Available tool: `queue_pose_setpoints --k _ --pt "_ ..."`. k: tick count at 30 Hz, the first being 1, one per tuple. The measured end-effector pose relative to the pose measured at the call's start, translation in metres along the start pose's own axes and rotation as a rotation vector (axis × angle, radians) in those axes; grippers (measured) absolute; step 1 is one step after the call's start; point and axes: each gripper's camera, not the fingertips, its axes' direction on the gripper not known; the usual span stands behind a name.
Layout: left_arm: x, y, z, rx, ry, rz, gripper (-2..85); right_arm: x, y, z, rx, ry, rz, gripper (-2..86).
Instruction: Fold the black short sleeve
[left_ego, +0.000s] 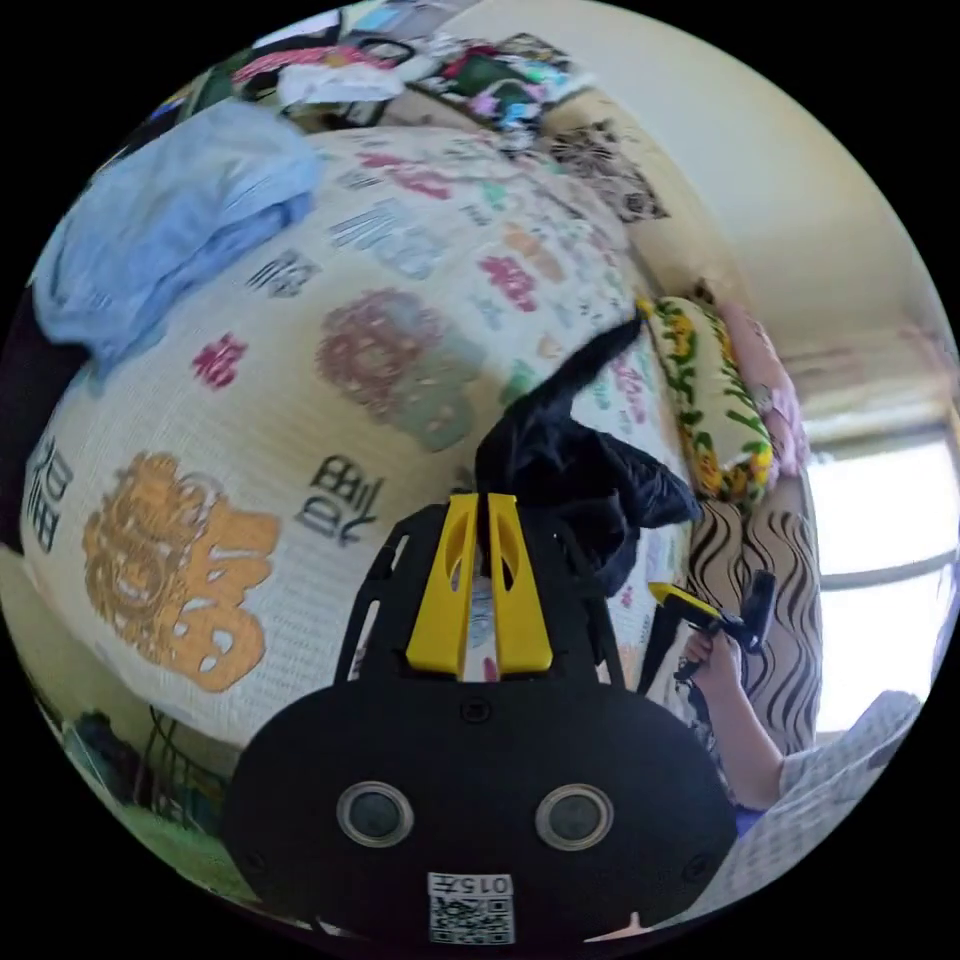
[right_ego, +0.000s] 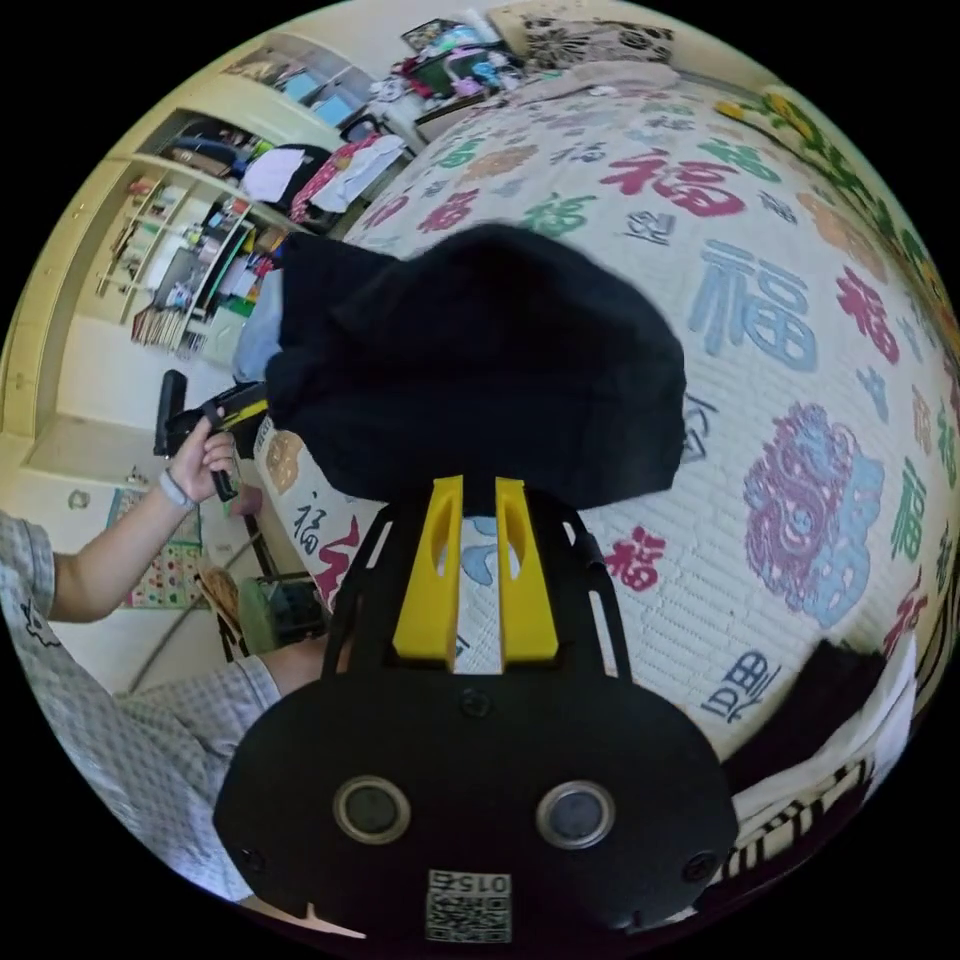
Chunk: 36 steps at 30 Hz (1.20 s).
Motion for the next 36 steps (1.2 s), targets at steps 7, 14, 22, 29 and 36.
queue_pose_setpoints --k 7,14,22,29,36 --pt "0.009 0.006 0.02 -0.046 -0.01 0.024 5.0 -0.07 -0.039 0.007 -0.024 0.098 -0.388 8.3" --pt "0.049 0.014 0.058 -0.198 -0.121 0.175 2.1 -0.132 -0.069 0.083 -0.278 0.515 -0.694 6.4" --pt "0.096 0.03 0.03 -0.091 -0.094 0.345 -0.5 -0.078 -0.047 0.012 -0.221 0.29 -0.325 1.4" --pt "0.147 0.06 0.039 -0.185 0.009 0.474 5.3 -0.006 0.052 -0.039 -0.211 0.295 0.167 3.1" --pt "0.22 0.137 0.067 -0.357 0.028 0.864 8.0 -0.064 0.122 -0.019 -0.197 0.369 -0.156 5.4"
